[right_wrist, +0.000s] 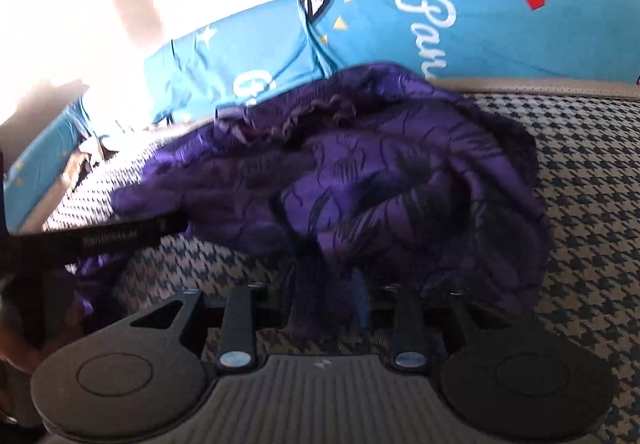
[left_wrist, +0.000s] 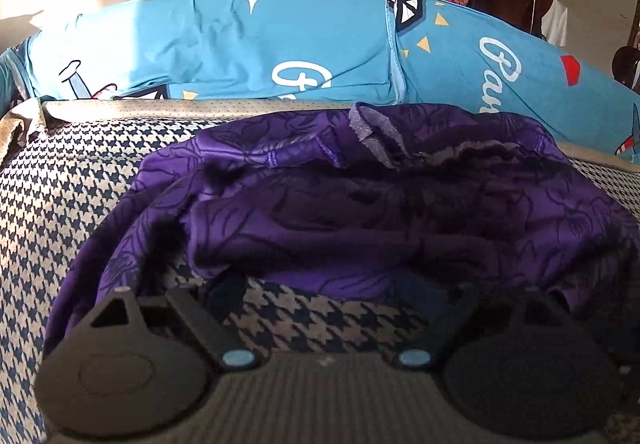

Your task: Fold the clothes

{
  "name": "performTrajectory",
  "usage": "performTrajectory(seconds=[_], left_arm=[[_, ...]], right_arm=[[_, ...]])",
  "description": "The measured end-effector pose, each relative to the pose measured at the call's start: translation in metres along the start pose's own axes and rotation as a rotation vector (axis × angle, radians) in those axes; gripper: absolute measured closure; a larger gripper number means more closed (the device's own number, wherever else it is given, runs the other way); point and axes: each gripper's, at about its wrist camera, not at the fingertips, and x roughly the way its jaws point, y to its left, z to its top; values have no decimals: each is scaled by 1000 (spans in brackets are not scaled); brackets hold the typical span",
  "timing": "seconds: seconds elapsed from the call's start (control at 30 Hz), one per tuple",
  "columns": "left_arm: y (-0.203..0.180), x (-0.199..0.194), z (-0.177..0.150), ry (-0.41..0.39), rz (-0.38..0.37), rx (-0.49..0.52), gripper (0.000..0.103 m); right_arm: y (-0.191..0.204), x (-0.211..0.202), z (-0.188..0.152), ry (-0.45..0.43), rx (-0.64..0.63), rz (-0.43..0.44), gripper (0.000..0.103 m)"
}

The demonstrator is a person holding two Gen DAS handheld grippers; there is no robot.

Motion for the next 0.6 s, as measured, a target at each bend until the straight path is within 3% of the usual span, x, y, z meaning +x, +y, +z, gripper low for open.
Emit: performTrajectory(seconds=[0.1,0.27,0.4,0.6], left_arm=[[-2,13,7,20,0,-19,15],[-2,27,20,6,69,-16,15],[-1,31,27,-23,132,9,15],[11,33,32,-9,158,-38,15]], right_arm=[[8,14,-3,37,-16,-18,69],[20,39,-5,79,-23,-68,51],[31,60,-6,103,-62,-139,49],[48,75,-10,72,-167,-238,43]])
